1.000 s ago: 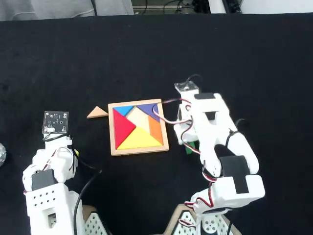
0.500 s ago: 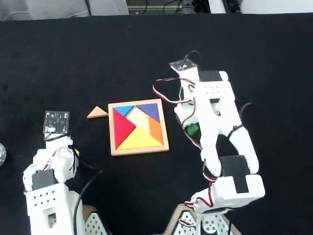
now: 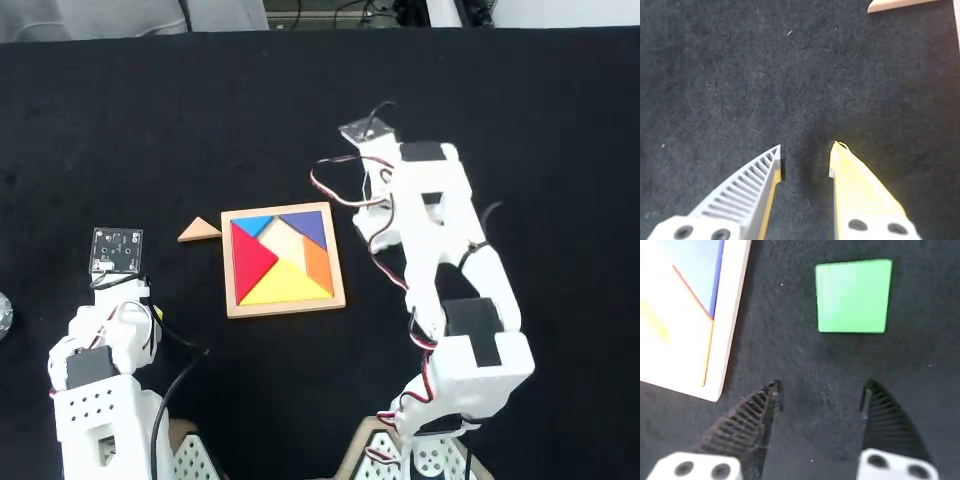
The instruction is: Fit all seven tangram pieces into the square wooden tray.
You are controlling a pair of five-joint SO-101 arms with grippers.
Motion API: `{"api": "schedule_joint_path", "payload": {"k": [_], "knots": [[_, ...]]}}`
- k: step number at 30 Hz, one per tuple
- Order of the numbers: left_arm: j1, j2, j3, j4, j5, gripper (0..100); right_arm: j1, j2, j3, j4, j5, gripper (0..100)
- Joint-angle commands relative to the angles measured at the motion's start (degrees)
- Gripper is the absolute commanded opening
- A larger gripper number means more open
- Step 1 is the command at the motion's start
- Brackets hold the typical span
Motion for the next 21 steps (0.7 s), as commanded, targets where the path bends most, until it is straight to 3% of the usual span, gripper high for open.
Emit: {"api": "schedule_joint_path", "payload": {"k": [1, 6, 15, 21], "knots": [[0.6, -0.4, -0.5, -1.0, 0.2, 16, -0.9, -5.6, -5.2, 1.0, 0.5, 24.1], [0.6, -0.4, -0.5, -1.0, 0.2, 16, -1.1, -5.0, -12.4, 0.5, 0.5, 24.0], [0.6, -0.4, -0.4, -1.0, 0.2, 16, -1.1, 16.0, -24.9, 3.3, -3.0, 24.5], [0.6, -0.4, -0.4, -1.0, 0.2, 16, -1.2, 19.8, -30.7, 6.5, -4.7, 26.7]]}}
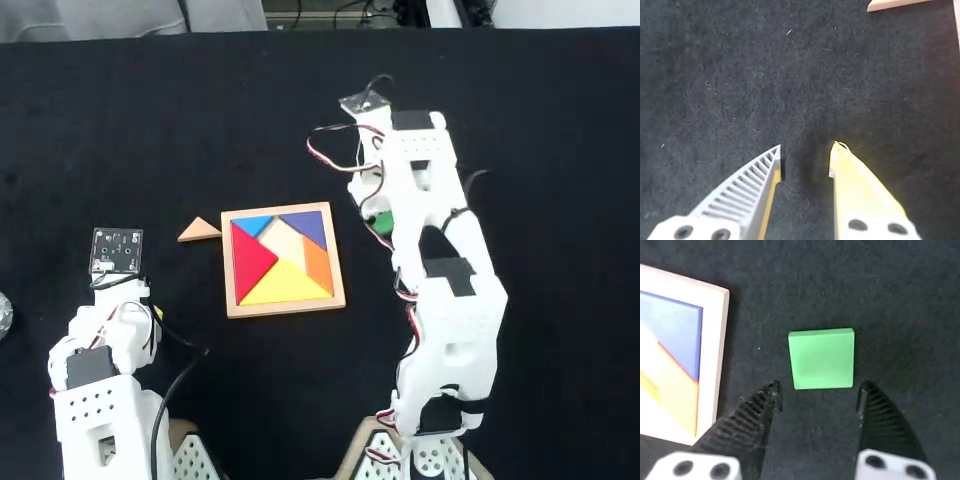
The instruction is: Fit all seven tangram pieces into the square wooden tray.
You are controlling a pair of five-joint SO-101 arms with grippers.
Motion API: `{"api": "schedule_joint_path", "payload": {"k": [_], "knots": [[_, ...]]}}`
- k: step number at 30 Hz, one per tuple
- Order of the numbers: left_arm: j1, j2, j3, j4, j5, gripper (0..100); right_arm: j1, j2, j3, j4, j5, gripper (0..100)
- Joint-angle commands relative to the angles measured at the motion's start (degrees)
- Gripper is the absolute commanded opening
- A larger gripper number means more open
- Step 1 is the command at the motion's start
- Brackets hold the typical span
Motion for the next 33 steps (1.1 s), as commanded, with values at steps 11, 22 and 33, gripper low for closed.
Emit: {"api": "schedule_joint_path", "payload": {"k": [11, 22, 33], "knots": [[0.6, -0.4, -0.4, -1.0, 0.2, 16, -3.0, 6.1, -3.1, -0.4, 1.8, 31.8], [0.6, -0.4, -0.4, -1.1, 0.2, 16, -0.9, 7.8, -4.2, -3.2, 1.8, 8.7], [0.6, -0.4, -0.4, -1.1, 0.2, 16, -2.9, -3.6, -14.5, 13.6, 7.2, 8.5]]}}
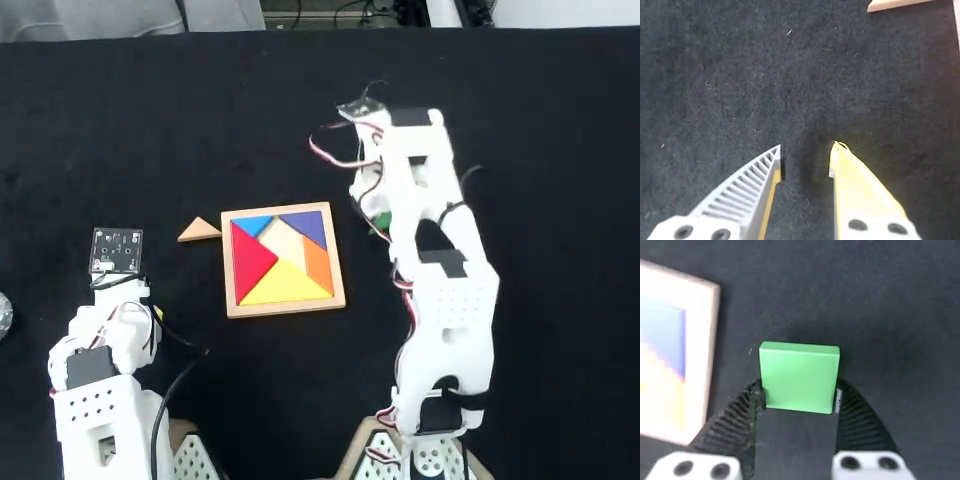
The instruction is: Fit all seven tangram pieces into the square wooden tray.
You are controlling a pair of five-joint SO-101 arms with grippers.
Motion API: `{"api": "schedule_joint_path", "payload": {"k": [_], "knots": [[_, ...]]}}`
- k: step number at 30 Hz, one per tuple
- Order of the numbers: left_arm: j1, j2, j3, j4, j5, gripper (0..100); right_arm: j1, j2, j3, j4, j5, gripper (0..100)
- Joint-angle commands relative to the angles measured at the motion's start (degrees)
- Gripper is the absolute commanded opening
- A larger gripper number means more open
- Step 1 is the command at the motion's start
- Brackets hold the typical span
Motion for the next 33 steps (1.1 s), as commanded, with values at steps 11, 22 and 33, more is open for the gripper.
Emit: {"api": "schedule_joint_path", "payload": {"k": [11, 22, 33], "knots": [[0.6, -0.5, -0.4, -1.1, 0.1, 16, -23.6, -15.3, 4.7, 0.0, 6.5, 8.5], [0.6, -0.5, -0.4, -1.1, 0.1, 16, -25.7, -4.7, 2.3, -5.9, 6.5, 8.5], [0.6, -0.5, -0.4, -1.1, 0.1, 16, -25.4, 6.5, -13.6, 2.0, 6.0, 8.5]]}}
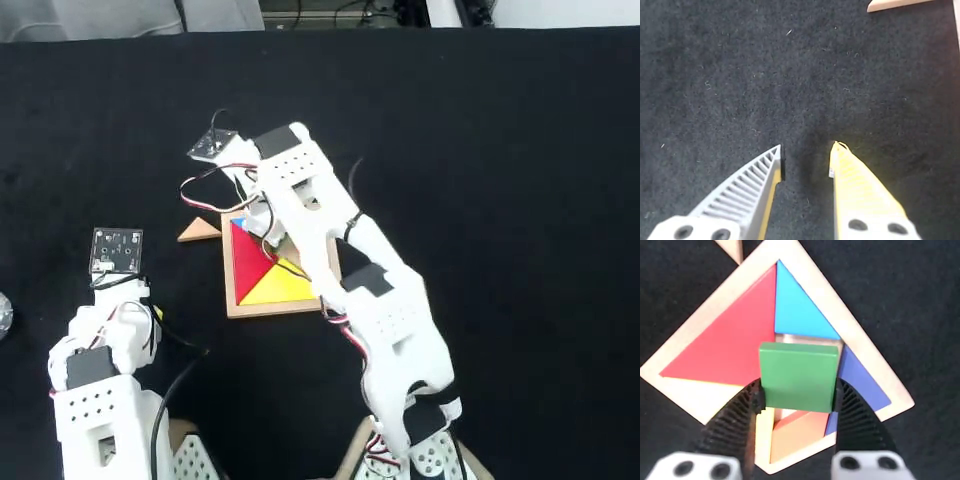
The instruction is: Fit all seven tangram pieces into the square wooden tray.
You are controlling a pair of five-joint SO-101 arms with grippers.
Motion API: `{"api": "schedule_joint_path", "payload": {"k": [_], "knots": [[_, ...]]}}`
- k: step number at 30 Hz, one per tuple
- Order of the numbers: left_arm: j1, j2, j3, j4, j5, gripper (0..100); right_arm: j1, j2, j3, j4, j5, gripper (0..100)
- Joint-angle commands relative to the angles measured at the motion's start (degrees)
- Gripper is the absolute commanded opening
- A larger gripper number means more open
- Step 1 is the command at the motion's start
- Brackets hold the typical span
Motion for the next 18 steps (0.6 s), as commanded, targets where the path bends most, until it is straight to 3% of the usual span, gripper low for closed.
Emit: {"api": "schedule_joint_path", "payload": {"k": [1, 8, 14, 18], "knots": [[0.6, -0.5, -0.4, -1.1, 0.1, 16, -0.4, 1.2, -6.6, 2.7, -1.1, 8.7], [0.4, -0.5, -0.4, -1.1, 0.1, 16, -0.7, 4.5, -8.7, 3.1, -4.3, 9.6], [0.5, -0.5, -0.4, -1.1, 0.1, 16, -0.4, 4.5, -9.2, 4.0, -4.3, 23.7], [0.6, -0.5, -0.4, -1.1, 0.1, 16, -0.7, 4.5, -9.2, 4.0, -4.1, 23.8]]}}
